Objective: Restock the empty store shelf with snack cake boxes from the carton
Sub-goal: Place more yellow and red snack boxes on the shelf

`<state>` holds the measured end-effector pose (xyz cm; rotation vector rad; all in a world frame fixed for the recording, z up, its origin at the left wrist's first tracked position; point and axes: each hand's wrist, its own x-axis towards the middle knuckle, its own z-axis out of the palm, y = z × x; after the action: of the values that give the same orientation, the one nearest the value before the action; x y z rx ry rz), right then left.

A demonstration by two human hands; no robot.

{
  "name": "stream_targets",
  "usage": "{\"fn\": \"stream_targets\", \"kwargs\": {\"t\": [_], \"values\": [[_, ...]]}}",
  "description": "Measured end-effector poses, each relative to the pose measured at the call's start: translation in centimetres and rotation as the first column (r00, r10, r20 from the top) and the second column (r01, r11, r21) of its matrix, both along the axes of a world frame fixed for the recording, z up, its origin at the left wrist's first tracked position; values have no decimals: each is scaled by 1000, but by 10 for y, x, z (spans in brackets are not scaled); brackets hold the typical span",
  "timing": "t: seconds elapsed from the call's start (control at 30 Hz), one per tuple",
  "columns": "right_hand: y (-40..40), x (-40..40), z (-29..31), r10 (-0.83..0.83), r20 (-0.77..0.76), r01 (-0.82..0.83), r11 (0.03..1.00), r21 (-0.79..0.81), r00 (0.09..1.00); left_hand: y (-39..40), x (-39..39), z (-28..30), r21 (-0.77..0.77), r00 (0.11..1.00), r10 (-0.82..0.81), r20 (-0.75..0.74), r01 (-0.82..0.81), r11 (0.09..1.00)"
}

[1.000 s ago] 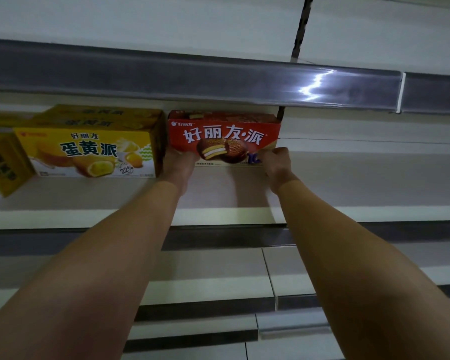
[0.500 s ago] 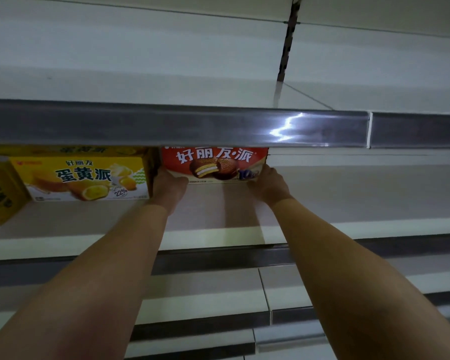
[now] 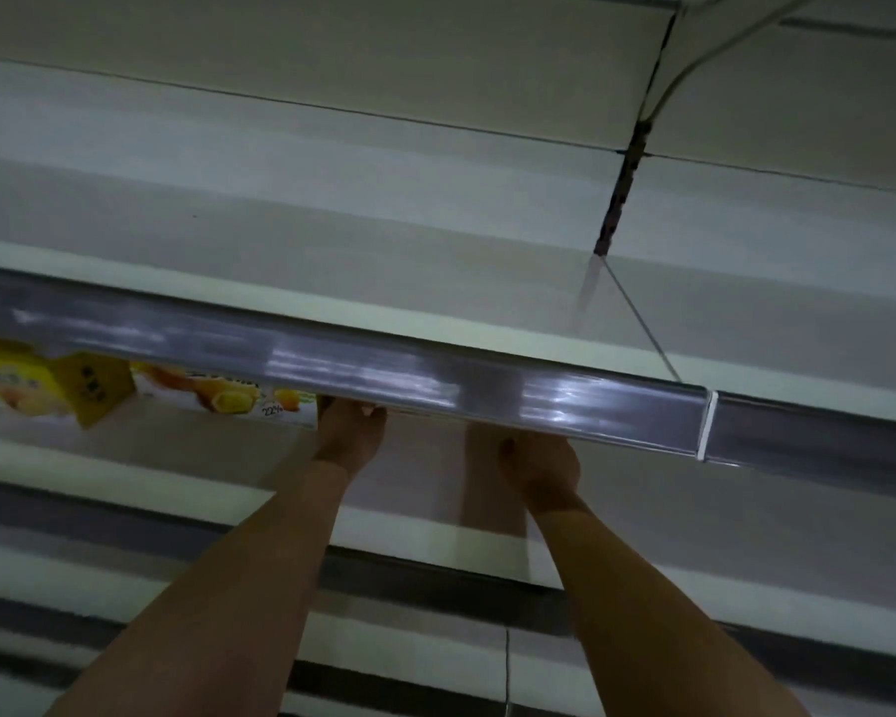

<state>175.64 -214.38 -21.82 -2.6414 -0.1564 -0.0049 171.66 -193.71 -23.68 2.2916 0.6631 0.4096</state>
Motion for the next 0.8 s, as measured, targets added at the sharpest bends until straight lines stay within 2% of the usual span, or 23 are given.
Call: {"fn": "stream_targets", "kwargs": {"t": [0.07, 0.13, 0.2, 0.3, 0.4, 0.47, 0.67, 0.8], "values": [[-6, 1, -1, 105, 8, -105, 994, -14, 994, -7, -8, 4, 53, 994, 89, -64, -86, 995], [-6, 2, 0, 234, 7, -234, 972, -19, 972, -11, -23, 9, 46, 977, 202, -66, -200, 979], [-5, -5, 6, 370, 22, -366, 926, -93, 929, -19, -43, 13, 86, 956, 289, -43, -284, 955], [5, -11, 11, 526, 66, -505, 839, -202, 848, -38, -85, 21, -49, 887, 451, 101, -448, 893], [20, -31, 14, 638, 60, -610, 756, -236, 768, -59, -137, 29, -98, 800, 587, 123, -579, 810], [27, -56, 12, 742, 70, -712, 662, -233, 667, -75, -180, 28, -62, 776, 626, 74, -623, 780], [38, -147, 4, 903, 118, -894, 427, -136, 413, -112, -305, -7, -27, 662, 737, -133, -746, 665], [36, -218, -16, 963, 91, -954, 266, -136, 255, -155, -386, -24, 66, 518, 825, -227, -837, 543]]}}
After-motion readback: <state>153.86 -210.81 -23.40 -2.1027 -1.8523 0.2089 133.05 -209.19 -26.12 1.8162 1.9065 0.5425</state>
